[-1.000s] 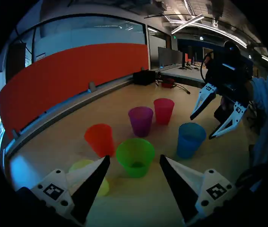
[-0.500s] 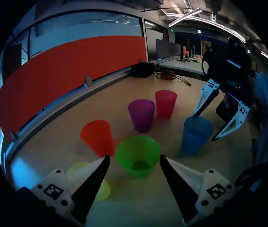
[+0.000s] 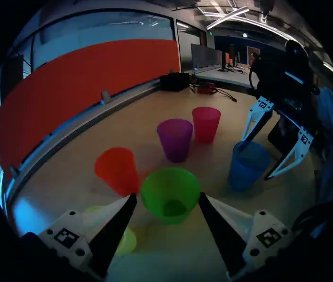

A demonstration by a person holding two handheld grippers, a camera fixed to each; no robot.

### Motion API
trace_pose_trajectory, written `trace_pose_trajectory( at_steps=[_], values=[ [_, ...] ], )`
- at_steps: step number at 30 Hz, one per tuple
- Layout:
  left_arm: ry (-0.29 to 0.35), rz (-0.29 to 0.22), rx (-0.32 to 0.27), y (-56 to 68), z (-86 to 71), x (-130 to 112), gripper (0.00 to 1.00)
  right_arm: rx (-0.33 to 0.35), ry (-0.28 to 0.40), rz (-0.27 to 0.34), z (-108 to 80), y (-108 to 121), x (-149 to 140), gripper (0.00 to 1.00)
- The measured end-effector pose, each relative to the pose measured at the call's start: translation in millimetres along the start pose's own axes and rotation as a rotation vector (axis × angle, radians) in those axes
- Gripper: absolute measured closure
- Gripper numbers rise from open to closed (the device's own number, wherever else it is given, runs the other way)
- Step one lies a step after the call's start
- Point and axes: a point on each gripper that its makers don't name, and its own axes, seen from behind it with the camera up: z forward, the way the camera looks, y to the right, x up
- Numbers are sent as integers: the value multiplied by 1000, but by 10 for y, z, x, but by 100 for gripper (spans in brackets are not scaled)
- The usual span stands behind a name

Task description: Pour water

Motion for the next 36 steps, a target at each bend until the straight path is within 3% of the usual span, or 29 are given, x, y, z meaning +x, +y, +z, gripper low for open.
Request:
trace_pose_trajectory(
  at_steps=[26,32,36],
  values=[
    [-10,1,-17,35,226,7,2,7,3,6,117,1,40,0],
    [-11,-5,-27,71,215,5,10,6,4,5,114,4,54,0],
    [-12,2,-29,90,208,6,10,4,4,5,121,7,63,0]
  ],
)
